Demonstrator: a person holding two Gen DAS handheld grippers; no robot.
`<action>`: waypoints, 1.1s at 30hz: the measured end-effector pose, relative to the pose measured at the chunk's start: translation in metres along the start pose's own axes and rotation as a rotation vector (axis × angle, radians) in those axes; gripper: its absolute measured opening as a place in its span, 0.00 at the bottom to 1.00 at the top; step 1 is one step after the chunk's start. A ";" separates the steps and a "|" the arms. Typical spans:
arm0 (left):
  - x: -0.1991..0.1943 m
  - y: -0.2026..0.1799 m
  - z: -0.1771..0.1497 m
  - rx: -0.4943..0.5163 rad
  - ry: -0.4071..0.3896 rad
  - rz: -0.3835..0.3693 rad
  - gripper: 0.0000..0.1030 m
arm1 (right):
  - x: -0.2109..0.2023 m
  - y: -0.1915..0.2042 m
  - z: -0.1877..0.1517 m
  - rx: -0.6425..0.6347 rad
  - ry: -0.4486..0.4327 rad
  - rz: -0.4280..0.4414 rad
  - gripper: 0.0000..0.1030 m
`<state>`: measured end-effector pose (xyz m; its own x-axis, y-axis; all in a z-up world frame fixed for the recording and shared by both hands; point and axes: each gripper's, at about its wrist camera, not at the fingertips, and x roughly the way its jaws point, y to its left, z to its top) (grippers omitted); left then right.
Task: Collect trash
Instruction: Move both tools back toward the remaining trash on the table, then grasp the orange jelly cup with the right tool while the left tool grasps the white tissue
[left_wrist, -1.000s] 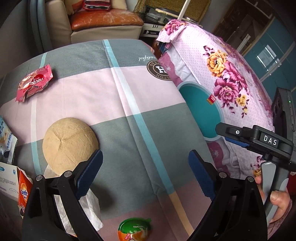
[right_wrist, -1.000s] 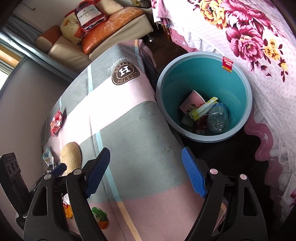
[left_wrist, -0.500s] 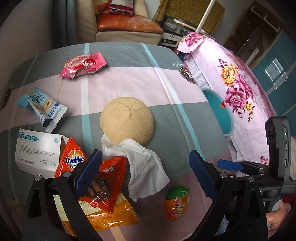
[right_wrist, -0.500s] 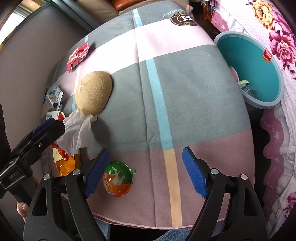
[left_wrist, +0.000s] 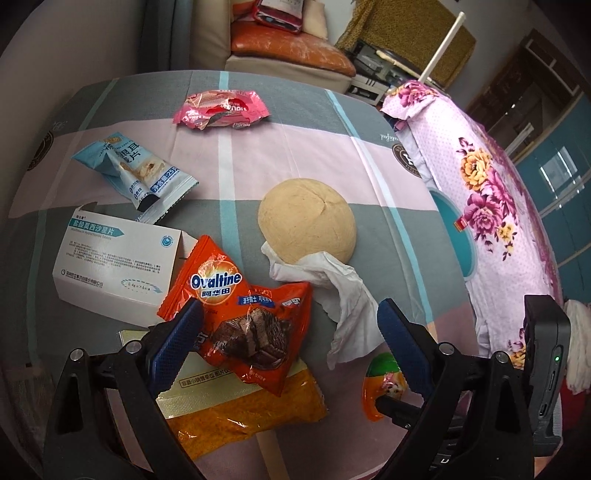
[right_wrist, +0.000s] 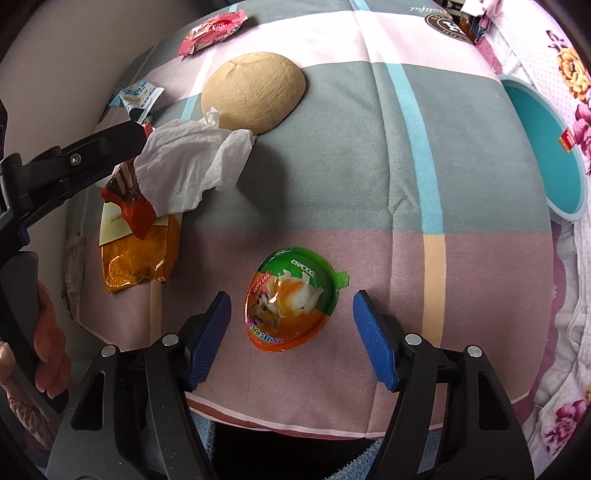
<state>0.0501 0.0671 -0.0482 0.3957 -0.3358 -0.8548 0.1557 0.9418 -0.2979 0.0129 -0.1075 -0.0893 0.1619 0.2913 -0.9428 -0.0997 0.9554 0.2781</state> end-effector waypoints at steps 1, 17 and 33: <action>0.000 0.002 -0.001 -0.005 0.000 0.004 0.92 | 0.002 0.001 0.000 -0.009 0.002 -0.006 0.61; 0.015 -0.044 -0.004 0.212 0.008 0.111 0.92 | -0.028 -0.043 0.010 0.082 -0.141 0.032 0.49; 0.055 -0.071 0.000 0.360 0.028 0.232 0.42 | -0.036 -0.086 0.015 0.180 -0.176 0.085 0.49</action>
<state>0.0610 -0.0180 -0.0741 0.4332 -0.1100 -0.8945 0.3734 0.9252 0.0671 0.0305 -0.1990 -0.0765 0.3299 0.3601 -0.8726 0.0533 0.9158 0.3981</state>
